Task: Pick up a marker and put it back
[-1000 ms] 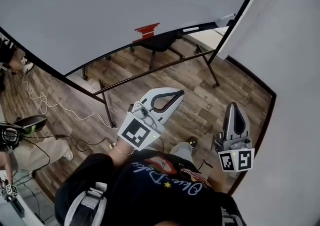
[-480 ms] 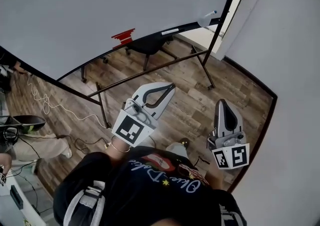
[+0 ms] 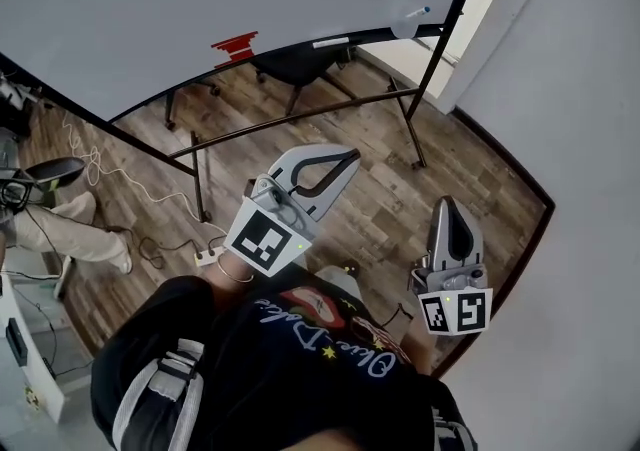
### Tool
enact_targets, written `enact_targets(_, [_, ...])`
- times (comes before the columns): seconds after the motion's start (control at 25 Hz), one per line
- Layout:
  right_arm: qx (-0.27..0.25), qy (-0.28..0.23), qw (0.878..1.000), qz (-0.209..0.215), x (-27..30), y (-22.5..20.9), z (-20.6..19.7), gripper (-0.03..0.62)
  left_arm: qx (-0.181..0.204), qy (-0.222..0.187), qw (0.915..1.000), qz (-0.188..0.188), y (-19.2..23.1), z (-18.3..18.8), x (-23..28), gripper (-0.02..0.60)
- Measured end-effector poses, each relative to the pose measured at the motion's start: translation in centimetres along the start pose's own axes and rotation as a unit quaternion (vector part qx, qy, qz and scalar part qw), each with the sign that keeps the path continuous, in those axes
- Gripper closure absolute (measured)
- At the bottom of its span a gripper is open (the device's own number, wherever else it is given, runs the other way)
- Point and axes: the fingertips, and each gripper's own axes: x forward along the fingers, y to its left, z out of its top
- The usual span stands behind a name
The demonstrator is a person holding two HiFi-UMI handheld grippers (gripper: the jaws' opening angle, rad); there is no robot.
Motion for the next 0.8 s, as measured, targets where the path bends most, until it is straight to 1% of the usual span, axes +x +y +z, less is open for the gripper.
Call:
enact_targets(0.16, [-0.001,-0.006,1.000,0.002,-0.3,-0.6,0.2,0.594,-0.002,-0.001,1.0000,-0.002,-0.3,0.3,0.8,0.577])
enact_targets(0.28, [-0.008,-0.015,1.000,0.001,-0.3,-0.9,0.9,0.594,0.012,-0.006,0.9999,-0.008,-0.8,0.8,1.3,0.577])
enact_targets(0.36, [-0.014,-0.019,1.000,0.003,-0.1,-0.9,1.3,0.594,0.014,-0.012,0.9998,-0.009,-1.0,0.8,1.5,0.577])
enact_targets(0.52, [-0.032,-0.020,0.999,0.000,0.4,-1.3,1.9,0.594,-0.002,-0.019,0.9998,-0.007,-0.7,0.2,2.4,0.577])
enact_targets(0.68, [-0.031,-0.018,0.999,0.005,1.1,-2.0,2.2,0.594,-0.025,-0.030,0.9993,-0.001,0.3,-0.4,4.3,0.577])
enact_targets(0.8, [-0.033,-0.012,0.999,-0.003,2.2,-3.4,2.2,0.594,-0.021,-0.033,0.9992,-0.007,1.0,-0.9,6.4,0.577])
